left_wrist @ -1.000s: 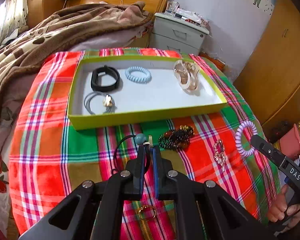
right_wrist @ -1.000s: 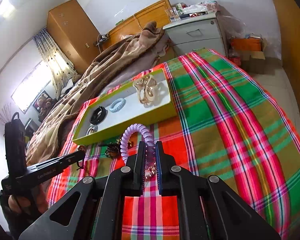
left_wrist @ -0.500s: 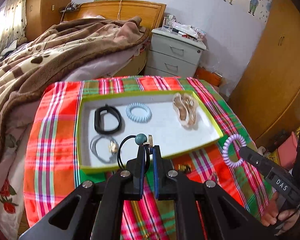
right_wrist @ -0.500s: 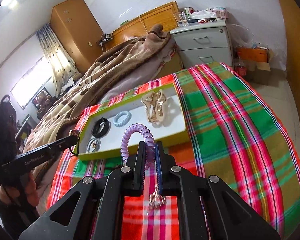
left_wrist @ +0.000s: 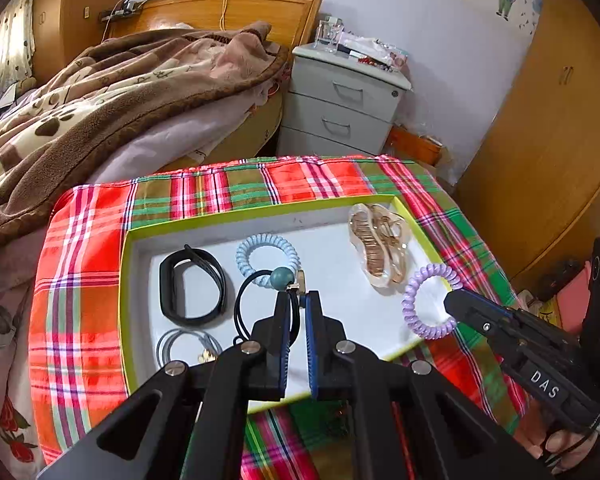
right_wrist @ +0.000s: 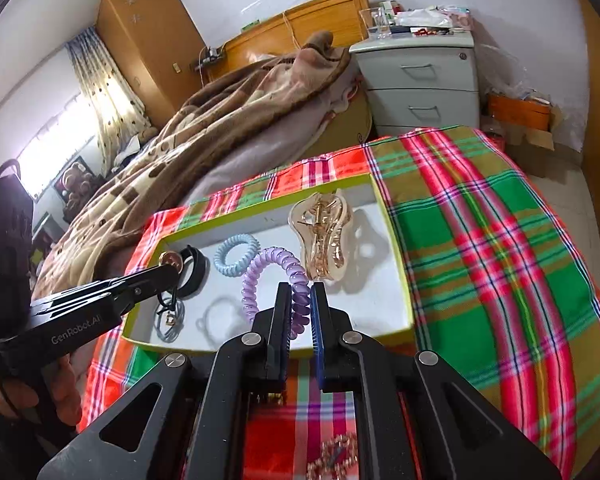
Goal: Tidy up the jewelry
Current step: 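Carry the lavender tie and black cord into the lime-green box with both grippers, then open both grippers to release the tie and cord inside the box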
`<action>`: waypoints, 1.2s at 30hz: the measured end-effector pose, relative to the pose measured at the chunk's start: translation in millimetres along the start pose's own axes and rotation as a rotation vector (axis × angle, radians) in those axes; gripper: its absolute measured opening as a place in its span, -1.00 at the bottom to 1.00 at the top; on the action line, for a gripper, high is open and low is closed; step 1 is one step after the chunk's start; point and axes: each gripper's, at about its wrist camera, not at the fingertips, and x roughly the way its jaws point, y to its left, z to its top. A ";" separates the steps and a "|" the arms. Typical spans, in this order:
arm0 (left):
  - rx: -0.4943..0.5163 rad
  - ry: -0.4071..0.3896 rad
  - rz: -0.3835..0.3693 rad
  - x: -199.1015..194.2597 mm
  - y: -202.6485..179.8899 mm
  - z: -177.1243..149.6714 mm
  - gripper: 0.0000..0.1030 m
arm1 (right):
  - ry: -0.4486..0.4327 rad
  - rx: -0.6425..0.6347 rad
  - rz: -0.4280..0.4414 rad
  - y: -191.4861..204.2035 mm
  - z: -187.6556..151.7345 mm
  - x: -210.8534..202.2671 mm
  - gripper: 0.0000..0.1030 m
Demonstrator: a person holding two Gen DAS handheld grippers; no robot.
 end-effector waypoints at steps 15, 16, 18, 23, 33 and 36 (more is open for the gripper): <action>0.048 0.091 0.006 46.0 -3.3 -6.8 -0.85 | 0.123 -0.056 -0.015 0.3 4.6 37.9 -0.82; 0.051 0.096 0.007 48.1 -3.8 -7.3 -0.85 | 0.131 -0.053 -0.017 -1.2 4.4 39.1 -0.82; 0.046 0.103 0.008 51.2 -3.1 -8.5 -0.85 | 0.143 -0.061 -0.029 -2.3 4.1 40.3 -0.82; 0.046 0.114 0.015 53.1 -2.3 -11.6 -0.85 | 0.166 -0.080 -0.046 -2.0 5.1 43.4 -0.81; 0.020 0.127 0.014 57.5 1.3 -12.6 -0.84 | 0.186 -0.105 -0.057 1.7 5.9 48.3 -0.81; 0.030 0.123 0.011 55.4 -1.2 -12.4 -0.83 | 0.182 -0.105 -0.057 1.7 6.0 47.9 -0.81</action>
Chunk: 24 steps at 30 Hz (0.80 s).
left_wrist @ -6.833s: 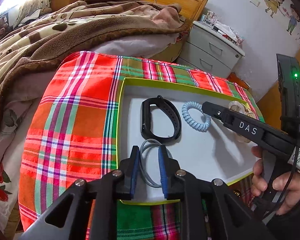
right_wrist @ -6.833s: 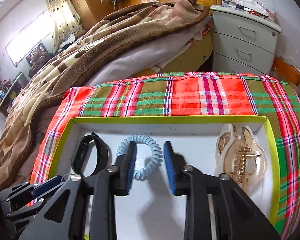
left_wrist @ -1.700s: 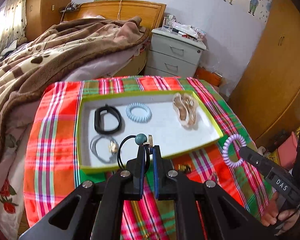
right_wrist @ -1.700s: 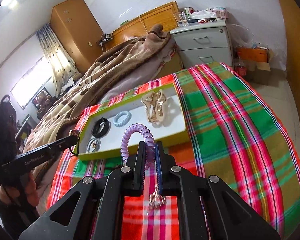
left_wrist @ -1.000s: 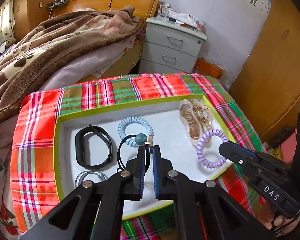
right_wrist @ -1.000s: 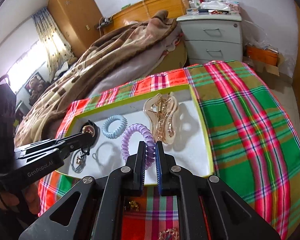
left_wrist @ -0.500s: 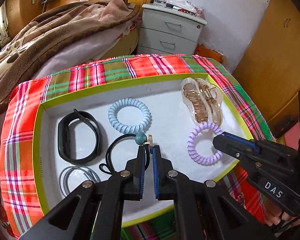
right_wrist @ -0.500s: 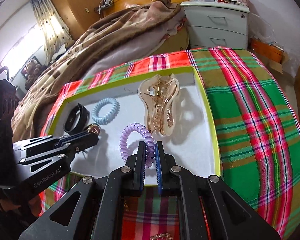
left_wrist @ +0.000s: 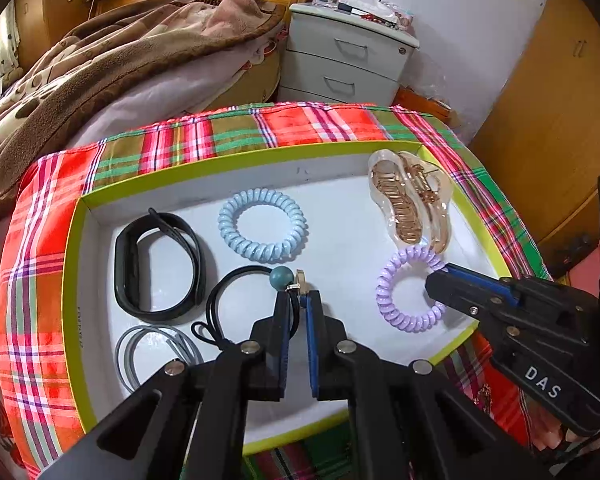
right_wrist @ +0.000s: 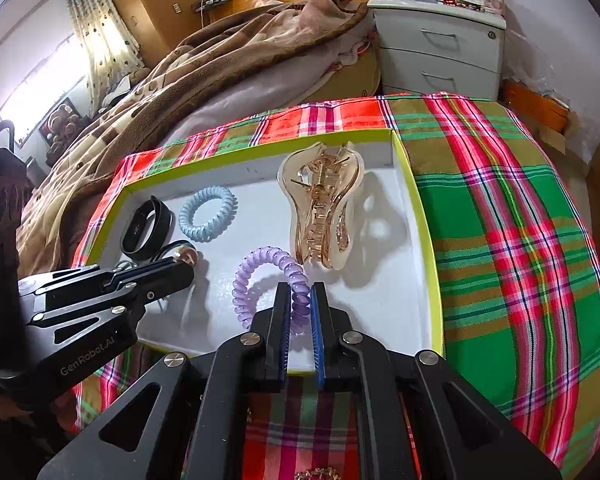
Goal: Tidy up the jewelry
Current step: 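Open both grippers to release the tie and cord inside the box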
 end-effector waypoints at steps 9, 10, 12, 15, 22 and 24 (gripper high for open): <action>-0.004 0.001 0.003 -1.7 0.6 1.3 -0.61 | -0.015 0.008 -0.008 -1.7 -0.6 -2.7 -0.65; -0.007 0.000 0.000 -2.5 1.3 1.6 -0.59 | -0.015 0.009 -0.006 -1.8 -0.9 -2.9 -0.64; -0.014 -0.002 0.003 -3.5 2.6 2.1 -0.58 | -0.016 0.008 -0.007 -1.6 -1.1 -3.2 -0.64; -0.016 -0.007 0.004 -6.0 3.1 2.1 -0.58 | -0.018 0.008 -0.009 -1.9 -0.9 -3.7 -0.64; -0.024 -0.009 0.007 -12.9 3.5 -1.3 -0.57 | -0.038 0.013 -0.016 -2.2 -5.2 -13.4 -0.63; -0.023 -0.017 0.009 -18.0 3.3 -3.8 -0.55 | -0.051 0.021 -0.009 -3.5 -8.0 -20.0 -0.62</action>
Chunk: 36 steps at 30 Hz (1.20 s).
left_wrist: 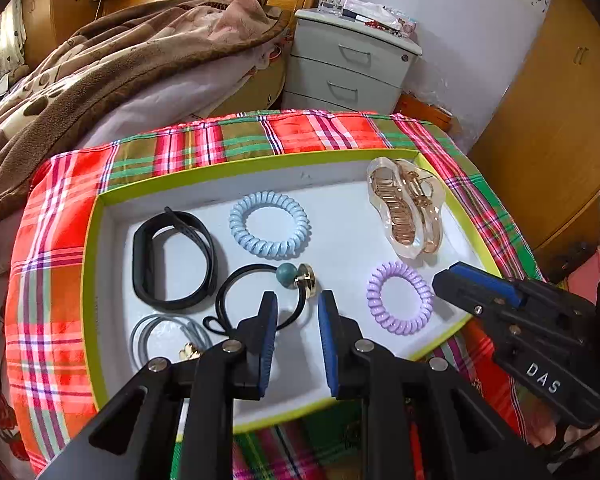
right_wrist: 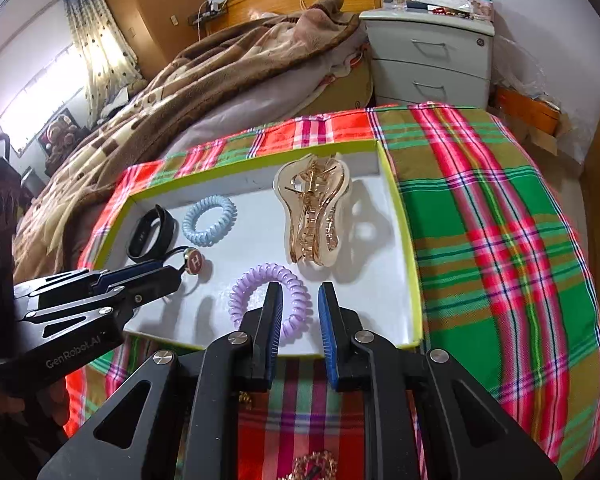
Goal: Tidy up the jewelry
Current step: 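Open both grippers to release the tie and cord inside the box, then grasp the jeweled hair clip on the cloth with the right gripper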
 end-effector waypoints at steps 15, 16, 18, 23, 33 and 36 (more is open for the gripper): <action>-0.059 -0.099 -0.048 -64.0 5.5 -36.4 -0.38 | -0.068 0.083 0.016 -20.7 -48.9 -56.9 -0.43; -0.065 -0.105 -0.052 -67.3 6.2 -40.0 -0.38 | -0.065 0.084 0.015 -20.9 -53.1 -58.3 -0.43; -0.074 -0.108 -0.056 -72.4 7.4 -47.8 -0.38 | -0.053 0.084 0.013 -20.0 -61.2 -58.7 -0.43; -0.107 -0.122 -0.060 -86.2 14.9 -67.4 -0.37 | -0.028 0.076 0.014 -14.6 -75.2 -54.9 -0.42; -0.174 -0.113 -0.048 -94.8 34.0 -97.6 -0.37 | -0.004 0.028 -0.029 2.2 -90.6 -46.0 -0.42; -0.180 -0.110 -0.048 -95.4 36.0 -102.8 -0.37 | 0.002 0.014 -0.035 5.9 -92.9 -42.9 -0.42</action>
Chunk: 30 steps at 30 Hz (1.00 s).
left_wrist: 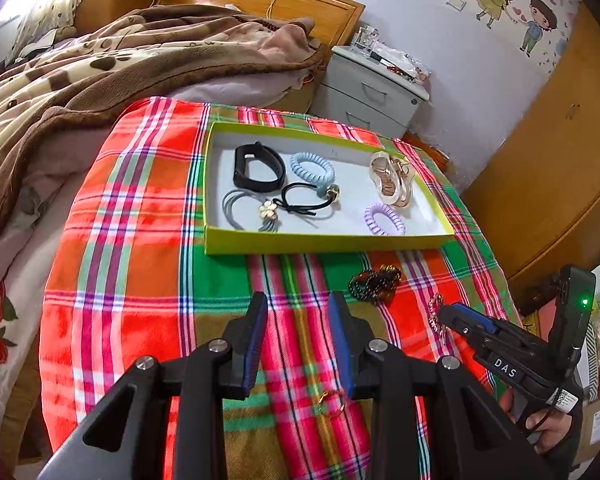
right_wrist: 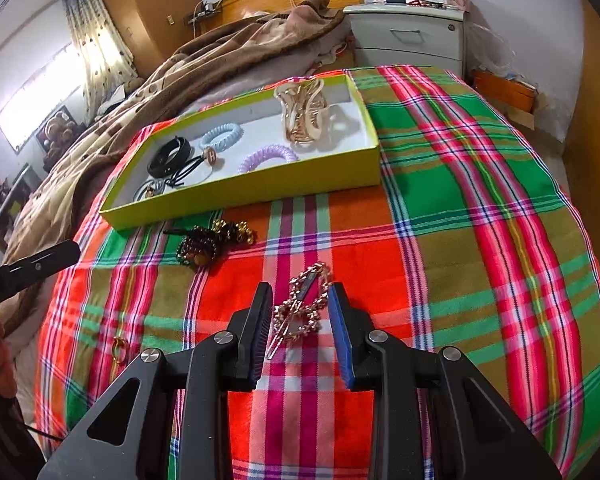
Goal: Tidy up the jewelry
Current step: 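Grasp the jeweled hair clip on the cloth with the right gripper, then hold the jeweled clip with the right gripper while the left gripper grasps the dark beaded bracelet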
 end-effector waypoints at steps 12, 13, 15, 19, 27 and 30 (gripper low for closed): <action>-0.014 0.021 -0.014 3.3 2.2 -9.2 -0.37 | -0.008 -0.070 -0.079 12.1 -4.4 6.8 -0.43; -0.014 0.022 -0.015 3.9 1.7 -9.5 -0.37 | -0.010 -0.076 -0.085 12.7 -4.9 6.6 -0.48; -0.012 0.026 -0.016 4.9 0.8 -9.6 -0.37 | -0.016 -0.082 -0.096 13.8 -6.1 5.9 -0.52; -0.010 0.029 -0.016 6.4 -1.3 -9.2 -0.37 | -0.024 -0.071 -0.083 10.0 -7.9 3.0 -0.54; 0.015 0.044 -0.024 13.8 -13.9 -6.6 -0.37 | -0.054 -0.041 -0.064 0.7 -8.4 -5.4 -0.59; 0.028 0.056 -0.028 18.3 -20.6 -5.5 -0.37 | -0.062 -0.027 -0.059 -3.9 -8.9 -8.1 -0.59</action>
